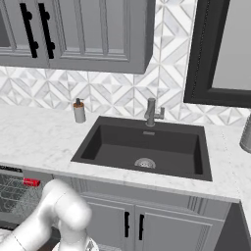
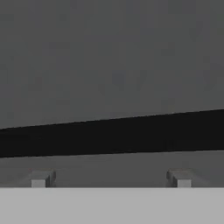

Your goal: Pick up the cup and bowl from the counter, place them in the dishwasher, and close the dishwasher door.

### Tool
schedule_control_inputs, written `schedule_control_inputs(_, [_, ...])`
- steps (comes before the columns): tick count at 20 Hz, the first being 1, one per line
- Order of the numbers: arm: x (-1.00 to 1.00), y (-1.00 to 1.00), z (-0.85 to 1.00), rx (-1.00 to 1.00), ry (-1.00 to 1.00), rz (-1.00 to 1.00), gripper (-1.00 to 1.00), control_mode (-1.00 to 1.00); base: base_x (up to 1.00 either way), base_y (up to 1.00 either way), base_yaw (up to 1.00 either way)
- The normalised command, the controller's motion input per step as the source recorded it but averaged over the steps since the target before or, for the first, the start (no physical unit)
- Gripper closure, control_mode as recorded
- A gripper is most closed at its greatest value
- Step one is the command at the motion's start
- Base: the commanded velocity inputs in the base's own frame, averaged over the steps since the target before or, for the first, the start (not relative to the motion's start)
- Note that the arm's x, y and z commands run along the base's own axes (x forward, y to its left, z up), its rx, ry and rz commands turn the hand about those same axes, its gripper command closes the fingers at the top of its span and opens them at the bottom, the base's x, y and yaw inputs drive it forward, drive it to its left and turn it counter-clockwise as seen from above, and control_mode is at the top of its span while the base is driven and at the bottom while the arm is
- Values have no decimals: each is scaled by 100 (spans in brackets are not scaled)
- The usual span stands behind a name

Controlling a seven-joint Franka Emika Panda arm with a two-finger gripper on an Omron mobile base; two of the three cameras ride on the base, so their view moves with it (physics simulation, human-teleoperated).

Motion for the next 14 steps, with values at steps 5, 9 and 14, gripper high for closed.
schedule_control_inputs(5, [100, 0, -4, 3, -60, -4, -100, -100, 0, 0, 0])
schedule_control_inputs(9, [100, 0, -26, 4, -38, -16, -100, -100, 0, 0, 0])
schedule_control_inputs(14, [97, 0, -46, 1, -19, -15, -100, -100, 0, 0, 0])
